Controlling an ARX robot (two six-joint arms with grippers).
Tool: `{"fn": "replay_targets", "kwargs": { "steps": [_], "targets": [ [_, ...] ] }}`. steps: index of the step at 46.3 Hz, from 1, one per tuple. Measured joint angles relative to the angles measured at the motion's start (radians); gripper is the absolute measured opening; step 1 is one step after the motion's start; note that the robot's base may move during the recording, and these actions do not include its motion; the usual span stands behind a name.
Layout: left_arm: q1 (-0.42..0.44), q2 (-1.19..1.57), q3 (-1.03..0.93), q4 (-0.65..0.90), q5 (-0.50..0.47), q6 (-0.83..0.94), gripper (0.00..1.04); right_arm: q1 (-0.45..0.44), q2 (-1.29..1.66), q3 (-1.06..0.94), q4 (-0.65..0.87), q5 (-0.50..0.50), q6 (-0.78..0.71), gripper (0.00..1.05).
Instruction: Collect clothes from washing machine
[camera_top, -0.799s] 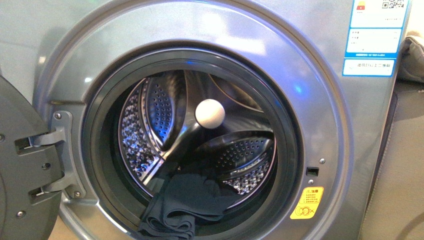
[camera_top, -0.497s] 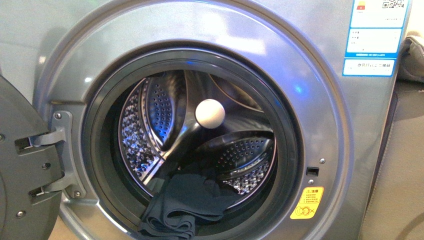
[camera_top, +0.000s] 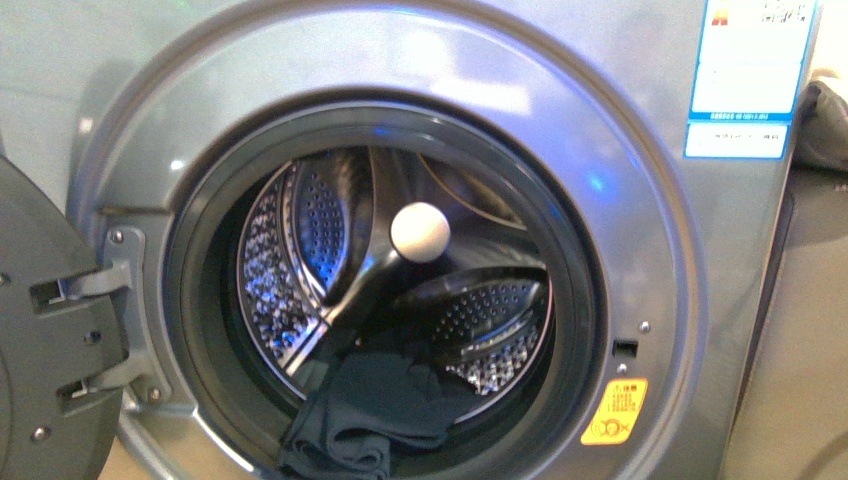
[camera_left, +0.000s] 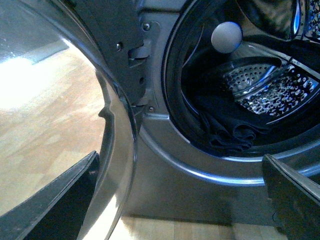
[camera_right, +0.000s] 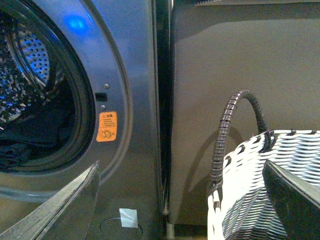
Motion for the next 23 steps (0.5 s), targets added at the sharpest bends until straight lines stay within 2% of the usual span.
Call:
{"fn": "replay_targets", "kwargs": {
  "steps": [23],
  "targets": [
    [0.0, 0.0, 0.0, 0.0, 0.0, 0.0, 0.98, 0.0, 0.0, 0.0, 0.0, 0.0, 0.0, 0.97]
  ]
}}
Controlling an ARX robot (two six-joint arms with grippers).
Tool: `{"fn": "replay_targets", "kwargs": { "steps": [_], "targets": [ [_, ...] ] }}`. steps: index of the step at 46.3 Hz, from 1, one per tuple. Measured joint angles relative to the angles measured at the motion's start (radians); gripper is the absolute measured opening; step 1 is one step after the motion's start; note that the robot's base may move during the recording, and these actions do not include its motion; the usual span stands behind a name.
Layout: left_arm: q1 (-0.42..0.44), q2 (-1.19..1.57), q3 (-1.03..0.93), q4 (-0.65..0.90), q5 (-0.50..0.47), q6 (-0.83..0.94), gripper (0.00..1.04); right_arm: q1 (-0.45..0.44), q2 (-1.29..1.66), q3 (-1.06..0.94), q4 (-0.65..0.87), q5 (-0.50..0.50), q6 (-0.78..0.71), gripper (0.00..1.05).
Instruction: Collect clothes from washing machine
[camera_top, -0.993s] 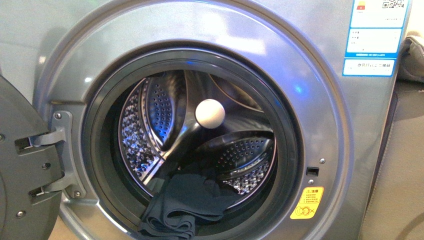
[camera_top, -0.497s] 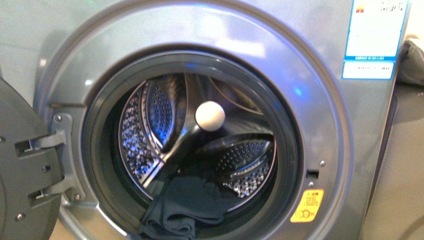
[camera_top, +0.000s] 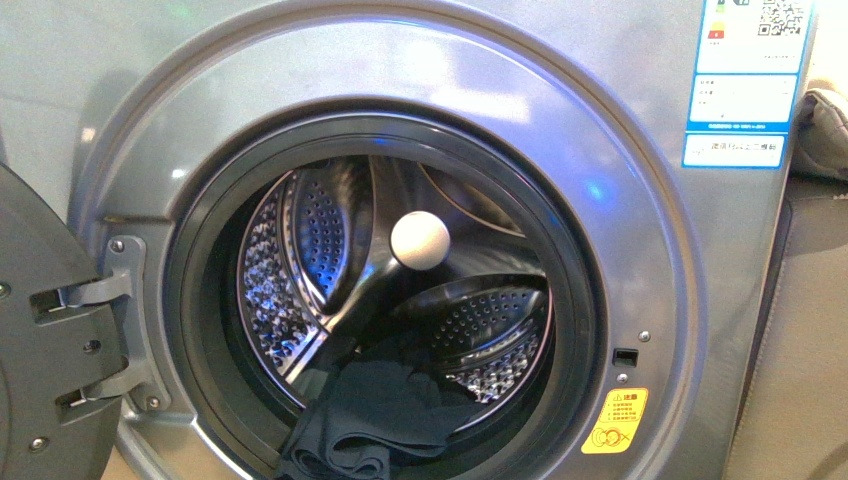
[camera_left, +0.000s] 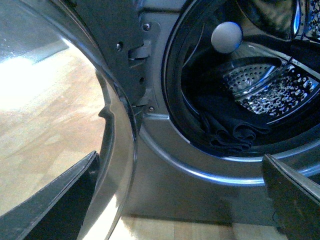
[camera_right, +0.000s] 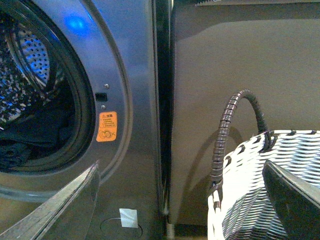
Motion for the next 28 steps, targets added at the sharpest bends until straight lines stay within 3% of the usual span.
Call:
{"fn": "replay_targets", "kwargs": {
  "steps": [28],
  "targets": [
    [0.0, 0.0, 0.0, 0.0, 0.0, 0.0, 0.98, 0.0, 0.0, 0.0, 0.0, 0.0, 0.0, 0.97]
  ]
}}
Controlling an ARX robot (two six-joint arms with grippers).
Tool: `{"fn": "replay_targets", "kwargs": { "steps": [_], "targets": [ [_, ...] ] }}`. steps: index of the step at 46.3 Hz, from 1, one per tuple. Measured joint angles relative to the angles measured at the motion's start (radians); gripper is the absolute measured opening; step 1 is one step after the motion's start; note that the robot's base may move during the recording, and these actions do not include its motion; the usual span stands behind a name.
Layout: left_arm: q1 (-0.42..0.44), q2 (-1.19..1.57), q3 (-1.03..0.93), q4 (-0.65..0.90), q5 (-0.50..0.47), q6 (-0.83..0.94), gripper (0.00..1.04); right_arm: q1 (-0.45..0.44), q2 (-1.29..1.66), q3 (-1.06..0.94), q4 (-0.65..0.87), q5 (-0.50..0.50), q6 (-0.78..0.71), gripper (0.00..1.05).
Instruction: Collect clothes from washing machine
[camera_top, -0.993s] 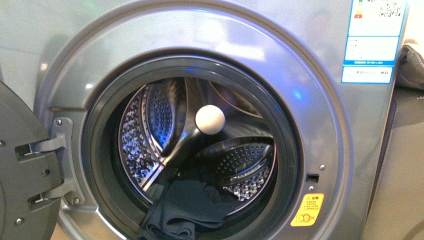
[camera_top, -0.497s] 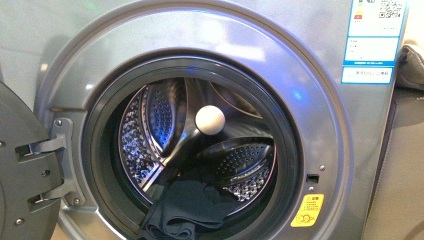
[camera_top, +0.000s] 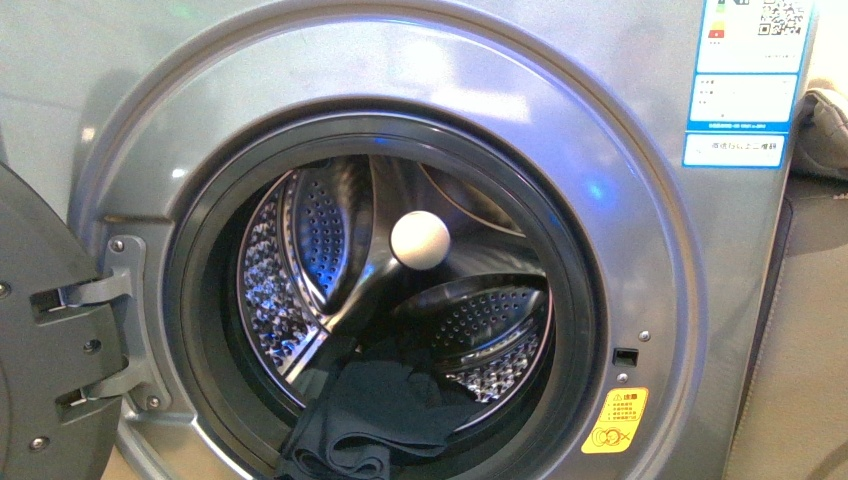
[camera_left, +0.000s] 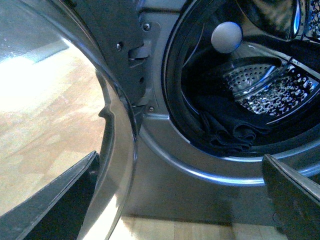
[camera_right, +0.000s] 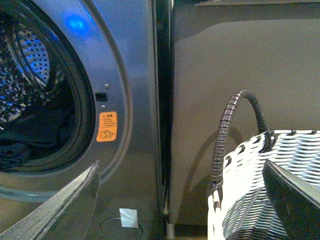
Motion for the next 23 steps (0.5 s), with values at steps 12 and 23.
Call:
{"fn": "replay_targets", "kwargs": {
  "steps": [12, 23],
  "targets": [
    [0.0, 0.0, 0.0, 0.0, 0.0, 0.0, 0.98, 0.0, 0.0, 0.0, 0.0, 0.0, 0.0, 0.97],
    [0.0, 0.0, 0.0, 0.0, 0.0, 0.0, 0.98, 0.0, 0.0, 0.0, 0.0, 0.0, 0.0, 0.97]
  ]
}}
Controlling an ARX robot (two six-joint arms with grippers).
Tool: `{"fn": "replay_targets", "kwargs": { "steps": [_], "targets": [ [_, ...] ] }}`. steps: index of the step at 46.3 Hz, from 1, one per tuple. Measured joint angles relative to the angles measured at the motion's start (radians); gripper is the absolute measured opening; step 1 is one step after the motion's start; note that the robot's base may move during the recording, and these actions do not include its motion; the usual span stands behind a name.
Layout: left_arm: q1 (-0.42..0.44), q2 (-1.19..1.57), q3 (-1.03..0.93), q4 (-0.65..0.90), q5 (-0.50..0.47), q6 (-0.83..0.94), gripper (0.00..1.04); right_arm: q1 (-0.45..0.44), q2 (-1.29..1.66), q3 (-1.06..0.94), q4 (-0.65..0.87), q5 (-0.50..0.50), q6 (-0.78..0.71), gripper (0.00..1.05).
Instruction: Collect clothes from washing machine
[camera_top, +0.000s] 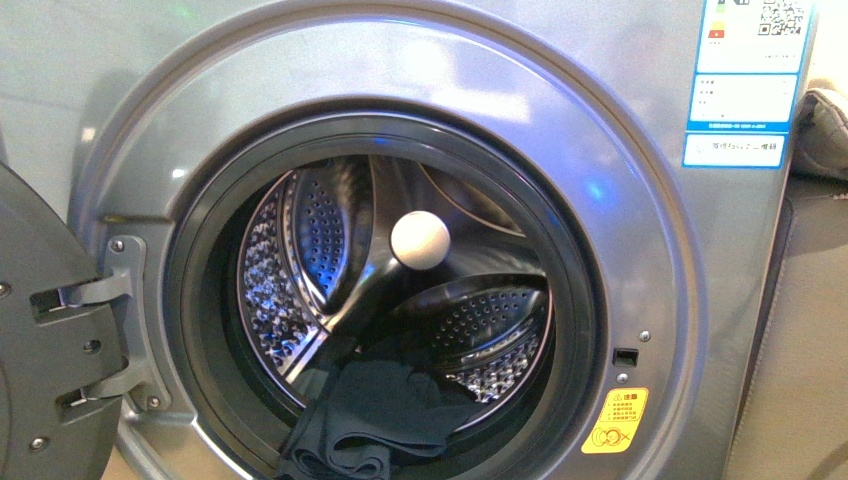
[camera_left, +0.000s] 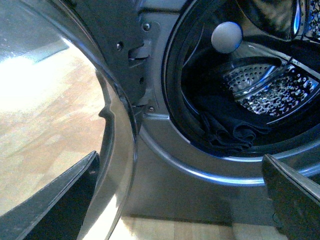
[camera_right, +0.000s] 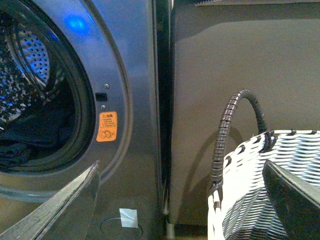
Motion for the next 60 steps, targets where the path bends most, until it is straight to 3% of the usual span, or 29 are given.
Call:
{"fn": "replay_targets", "kwargs": {
  "steps": [60],
  "targets": [
    [0.0, 0.0, 0.0, 0.0, 0.0, 0.0, 0.98, 0.0, 0.0, 0.0, 0.0, 0.0, 0.002, 0.97]
  ]
}}
